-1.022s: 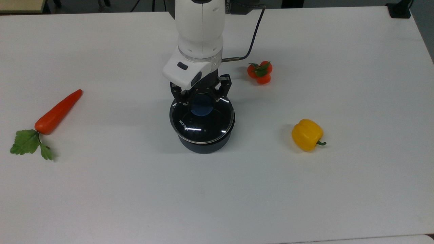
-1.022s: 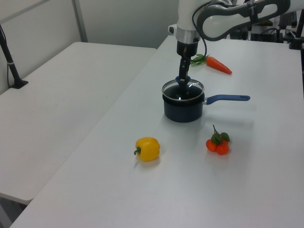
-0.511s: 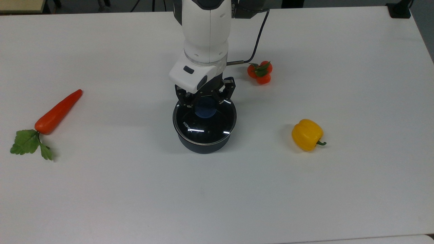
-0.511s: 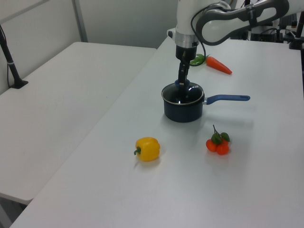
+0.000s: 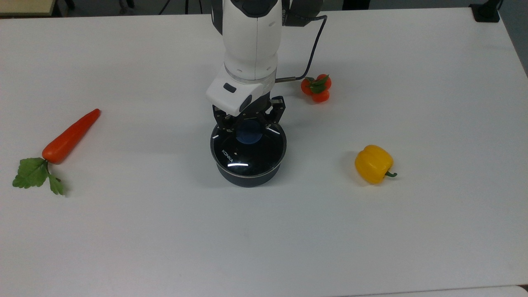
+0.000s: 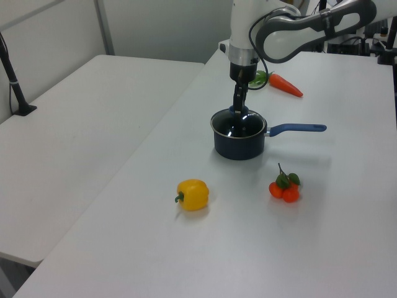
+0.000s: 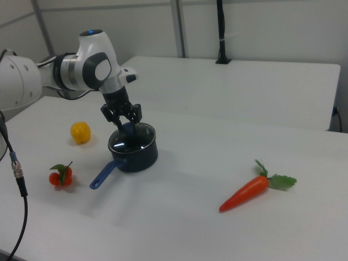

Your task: Close lid

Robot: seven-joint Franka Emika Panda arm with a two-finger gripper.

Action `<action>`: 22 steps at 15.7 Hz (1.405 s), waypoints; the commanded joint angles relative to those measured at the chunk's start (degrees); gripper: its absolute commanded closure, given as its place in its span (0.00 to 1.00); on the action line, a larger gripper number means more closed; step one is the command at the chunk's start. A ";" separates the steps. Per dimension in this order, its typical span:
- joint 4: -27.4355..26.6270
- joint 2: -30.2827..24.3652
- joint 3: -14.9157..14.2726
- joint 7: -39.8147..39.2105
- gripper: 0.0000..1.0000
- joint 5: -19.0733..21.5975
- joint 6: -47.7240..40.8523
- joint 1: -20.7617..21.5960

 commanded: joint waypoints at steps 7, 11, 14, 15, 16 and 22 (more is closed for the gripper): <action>-2.46 -1.78 -0.51 3.64 0.61 -1.00 1.24 1.39; -2.46 -1.69 -0.51 4.08 0.00 -1.00 1.50 1.22; -2.46 -3.61 -0.51 4.17 0.00 -0.91 0.80 0.87; -2.81 -5.10 -0.51 4.25 0.00 -0.83 -0.07 0.78; -3.33 -6.68 -0.60 4.17 0.00 -0.91 -2.52 0.61; -5.36 -17.93 -1.04 4.08 0.00 -0.91 -16.14 -3.69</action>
